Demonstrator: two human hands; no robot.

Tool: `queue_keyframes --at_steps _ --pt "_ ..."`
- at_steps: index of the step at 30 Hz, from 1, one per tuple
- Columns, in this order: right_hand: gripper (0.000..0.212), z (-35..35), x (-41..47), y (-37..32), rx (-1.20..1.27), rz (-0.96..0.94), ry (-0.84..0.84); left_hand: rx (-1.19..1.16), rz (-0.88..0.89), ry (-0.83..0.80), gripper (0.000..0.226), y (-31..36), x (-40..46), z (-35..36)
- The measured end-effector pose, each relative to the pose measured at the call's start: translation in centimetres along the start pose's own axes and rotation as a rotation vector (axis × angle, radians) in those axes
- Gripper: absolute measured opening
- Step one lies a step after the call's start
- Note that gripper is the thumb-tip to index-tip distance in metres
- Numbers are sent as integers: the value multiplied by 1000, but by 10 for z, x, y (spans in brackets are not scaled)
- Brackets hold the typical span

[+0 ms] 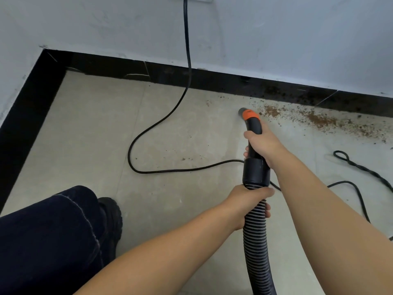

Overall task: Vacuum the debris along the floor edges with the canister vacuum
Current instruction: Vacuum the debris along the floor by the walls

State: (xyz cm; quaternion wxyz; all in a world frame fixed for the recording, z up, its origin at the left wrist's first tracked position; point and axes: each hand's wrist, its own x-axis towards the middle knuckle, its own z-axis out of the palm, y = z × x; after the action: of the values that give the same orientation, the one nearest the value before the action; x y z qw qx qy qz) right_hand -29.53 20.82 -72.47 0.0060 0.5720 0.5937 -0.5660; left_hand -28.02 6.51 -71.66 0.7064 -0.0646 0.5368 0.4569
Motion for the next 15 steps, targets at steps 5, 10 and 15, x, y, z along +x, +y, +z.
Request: queue_keyframes --at_steps 5,10,15 --pt "53 27 0 -10 -24 -43 -88 -51 19 66 17 -2 -4 -14" --pt "51 53 7 -28 -70 -74 -158 -125 71 93 15 8 -7 -32" --pt "50 66 11 -37 -104 -88 -189 -172 92 115 12 13 -7 -40"
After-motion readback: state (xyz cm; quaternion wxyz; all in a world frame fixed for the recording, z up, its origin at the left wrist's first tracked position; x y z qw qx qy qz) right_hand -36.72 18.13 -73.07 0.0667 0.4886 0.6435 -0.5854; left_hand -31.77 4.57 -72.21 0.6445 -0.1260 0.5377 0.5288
